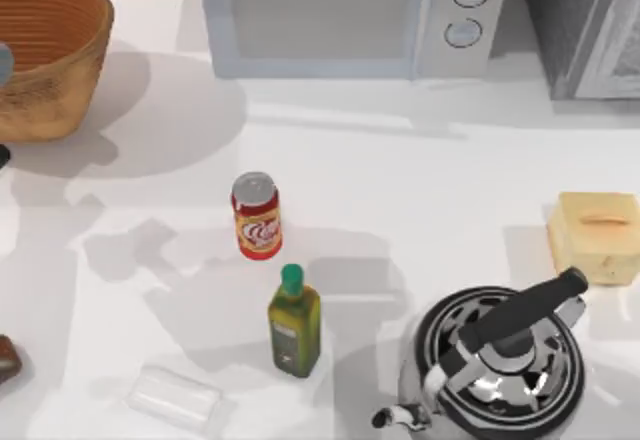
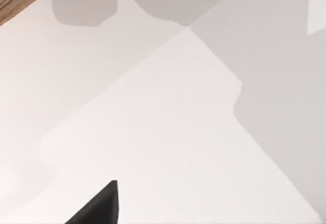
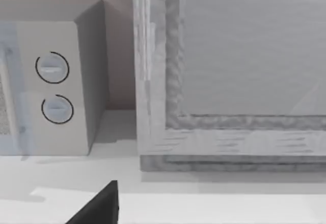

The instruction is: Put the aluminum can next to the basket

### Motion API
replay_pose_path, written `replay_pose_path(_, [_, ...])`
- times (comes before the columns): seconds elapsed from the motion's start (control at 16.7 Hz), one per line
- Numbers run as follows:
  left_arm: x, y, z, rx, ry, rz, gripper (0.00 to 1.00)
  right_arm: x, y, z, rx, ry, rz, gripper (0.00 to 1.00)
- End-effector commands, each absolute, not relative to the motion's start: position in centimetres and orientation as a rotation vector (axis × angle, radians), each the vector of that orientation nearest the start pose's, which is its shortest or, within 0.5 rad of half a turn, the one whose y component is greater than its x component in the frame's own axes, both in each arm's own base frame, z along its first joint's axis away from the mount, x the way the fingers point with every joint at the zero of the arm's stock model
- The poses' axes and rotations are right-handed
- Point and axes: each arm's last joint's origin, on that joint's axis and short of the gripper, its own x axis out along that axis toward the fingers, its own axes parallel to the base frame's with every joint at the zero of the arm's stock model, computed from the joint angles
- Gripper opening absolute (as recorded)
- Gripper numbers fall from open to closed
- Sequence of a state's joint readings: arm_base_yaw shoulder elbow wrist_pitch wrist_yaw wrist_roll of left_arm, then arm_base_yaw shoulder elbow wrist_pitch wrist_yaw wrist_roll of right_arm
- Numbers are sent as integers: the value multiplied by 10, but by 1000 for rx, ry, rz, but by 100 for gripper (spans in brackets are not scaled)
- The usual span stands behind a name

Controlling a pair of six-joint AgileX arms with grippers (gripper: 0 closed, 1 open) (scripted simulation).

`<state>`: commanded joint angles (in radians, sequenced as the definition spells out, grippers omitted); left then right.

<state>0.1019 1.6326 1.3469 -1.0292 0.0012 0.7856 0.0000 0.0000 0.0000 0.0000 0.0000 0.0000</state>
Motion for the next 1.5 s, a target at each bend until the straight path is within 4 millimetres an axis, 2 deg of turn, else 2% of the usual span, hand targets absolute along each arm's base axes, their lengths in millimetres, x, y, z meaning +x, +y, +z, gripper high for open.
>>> replay_pose_path(0.18, [351, 44, 235, 620, 1400, -547, 100, 106, -1, 160, 0, 0, 0, 100])
replay_pose_path(0.36, [368, 48, 222, 629, 1466, -618, 100, 106, -1, 160, 0, 0, 0, 100])
replay_pose_path(0.78, [370, 47, 219, 633, 1474, -631, 100, 106, -1, 160, 0, 0, 0, 100])
replay_pose_path(0.9, [370, 48, 207, 629, 1478, -630, 100, 106, -1, 160, 0, 0, 0, 100])
replay_pose_path(1.2, [371, 49, 165, 631, 1473, -627, 100, 106, -1, 160, 0, 0, 0, 100])
replay_pose_path(1.5, [370, 49, 160, 630, 1476, -629, 100, 106, -1, 160, 0, 0, 0, 100])
